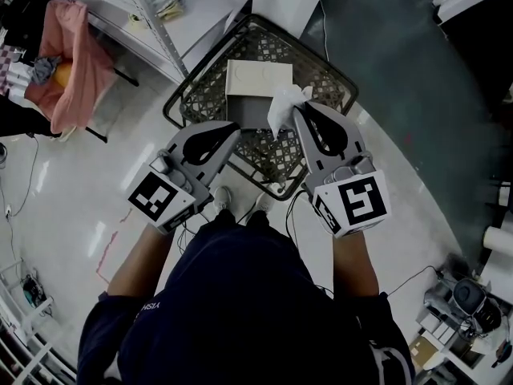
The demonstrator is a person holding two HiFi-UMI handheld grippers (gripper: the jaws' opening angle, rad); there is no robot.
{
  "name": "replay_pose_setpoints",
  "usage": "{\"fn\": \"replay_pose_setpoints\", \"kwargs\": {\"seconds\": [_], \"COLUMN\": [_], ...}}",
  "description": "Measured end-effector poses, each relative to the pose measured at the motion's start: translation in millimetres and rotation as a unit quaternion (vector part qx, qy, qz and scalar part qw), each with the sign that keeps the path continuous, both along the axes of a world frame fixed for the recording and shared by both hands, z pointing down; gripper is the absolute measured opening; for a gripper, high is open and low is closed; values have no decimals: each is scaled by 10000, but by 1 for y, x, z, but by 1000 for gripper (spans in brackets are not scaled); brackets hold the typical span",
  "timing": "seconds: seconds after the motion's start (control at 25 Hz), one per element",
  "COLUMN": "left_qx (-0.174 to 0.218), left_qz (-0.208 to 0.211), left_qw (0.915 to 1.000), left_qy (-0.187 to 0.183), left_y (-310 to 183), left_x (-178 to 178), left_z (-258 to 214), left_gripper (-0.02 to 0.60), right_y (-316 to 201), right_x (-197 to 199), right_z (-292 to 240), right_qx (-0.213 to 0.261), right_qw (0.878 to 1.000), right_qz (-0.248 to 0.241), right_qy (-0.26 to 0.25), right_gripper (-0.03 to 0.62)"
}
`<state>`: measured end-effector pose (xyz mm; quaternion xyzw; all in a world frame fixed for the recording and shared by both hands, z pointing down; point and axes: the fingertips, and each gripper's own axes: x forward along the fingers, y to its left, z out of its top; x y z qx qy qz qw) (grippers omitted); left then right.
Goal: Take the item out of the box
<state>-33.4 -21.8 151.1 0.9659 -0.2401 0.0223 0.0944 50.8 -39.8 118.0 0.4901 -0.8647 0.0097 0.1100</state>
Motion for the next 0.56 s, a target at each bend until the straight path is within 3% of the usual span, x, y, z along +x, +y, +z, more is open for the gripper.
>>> {"fn": "replay_pose_setpoints", "kwargs": {"seconds": [0.56], "left_qx": [-5], "left_qz": [-6], "left_qw": [10000], "left_qy": [-5], "left_y": [16], "left_x": [4], "left_z": [3], "left_gripper": [8], "right_y": [16], "right_x": [1], "right_z": [1], "right_qx": [-1], "right_qw": [10000], "right_qz": [-64], "right_qy": [29], "right_gripper": [37]}}
